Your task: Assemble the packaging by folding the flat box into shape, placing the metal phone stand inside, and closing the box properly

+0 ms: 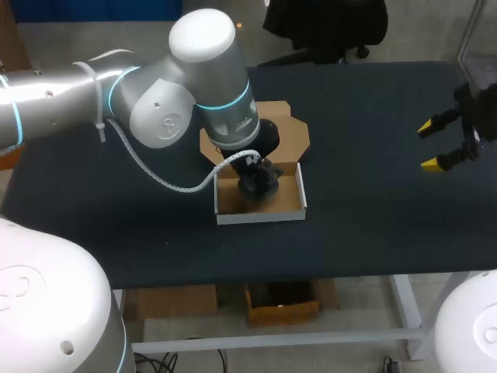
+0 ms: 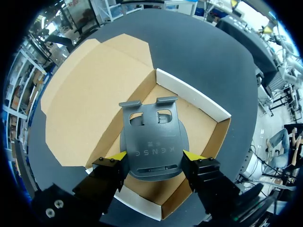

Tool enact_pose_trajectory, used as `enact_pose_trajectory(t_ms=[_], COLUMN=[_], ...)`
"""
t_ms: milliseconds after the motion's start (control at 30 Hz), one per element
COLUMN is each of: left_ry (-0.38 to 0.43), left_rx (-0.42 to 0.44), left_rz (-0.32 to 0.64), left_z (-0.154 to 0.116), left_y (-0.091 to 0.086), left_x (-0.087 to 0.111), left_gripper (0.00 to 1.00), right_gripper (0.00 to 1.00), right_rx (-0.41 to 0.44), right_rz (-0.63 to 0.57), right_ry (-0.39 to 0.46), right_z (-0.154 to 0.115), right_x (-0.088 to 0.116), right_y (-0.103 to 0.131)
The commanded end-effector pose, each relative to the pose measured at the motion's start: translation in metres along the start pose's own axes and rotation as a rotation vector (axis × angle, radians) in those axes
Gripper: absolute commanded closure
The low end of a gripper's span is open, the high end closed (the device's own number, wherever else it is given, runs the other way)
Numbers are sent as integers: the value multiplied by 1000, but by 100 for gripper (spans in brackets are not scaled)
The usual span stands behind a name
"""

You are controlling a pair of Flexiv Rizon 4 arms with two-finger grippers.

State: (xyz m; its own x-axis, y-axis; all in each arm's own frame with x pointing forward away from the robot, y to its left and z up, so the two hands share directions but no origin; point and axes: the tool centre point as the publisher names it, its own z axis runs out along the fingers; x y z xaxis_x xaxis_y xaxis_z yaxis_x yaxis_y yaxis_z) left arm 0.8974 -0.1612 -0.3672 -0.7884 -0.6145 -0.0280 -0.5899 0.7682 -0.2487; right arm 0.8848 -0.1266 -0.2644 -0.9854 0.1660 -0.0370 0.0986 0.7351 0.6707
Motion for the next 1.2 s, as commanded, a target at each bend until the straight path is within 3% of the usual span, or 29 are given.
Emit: enact_pose_trajectory(t_ms=[33, 433, 500, 567, 600, 1033, 1200], left_ry=[-4, -9, -15, -18, -21, -25, -49], left_rx=[-10, -17, -19, -19, -21, -11, -57], left_rz=[1, -6, -6, -8, -10, -30, -120], left_z=[9, 21, 21, 22, 22, 13, 6], left_y=[-4, -3, -2, -2, -2, -2, -5], left_x=[2, 0, 0, -1, -1, 1, 7], left_gripper=[100, 98, 53, 35, 0, 0, 0], right_gripper=[0, 0, 0, 0, 0, 0, 0], right_rx=[-5, -5, -5, -5, -5, -5, -5], right_rz=[-1, -1, -1, -1, -1, -1, -1], right_ry=[6, 6, 6, 6, 6, 6, 6], right_z=[-2, -2, -2, -2, -2, -2, -2], right_x=[0, 0, 0, 0, 0, 0, 0], right_y=[0, 0, 0, 0, 0, 0, 0])
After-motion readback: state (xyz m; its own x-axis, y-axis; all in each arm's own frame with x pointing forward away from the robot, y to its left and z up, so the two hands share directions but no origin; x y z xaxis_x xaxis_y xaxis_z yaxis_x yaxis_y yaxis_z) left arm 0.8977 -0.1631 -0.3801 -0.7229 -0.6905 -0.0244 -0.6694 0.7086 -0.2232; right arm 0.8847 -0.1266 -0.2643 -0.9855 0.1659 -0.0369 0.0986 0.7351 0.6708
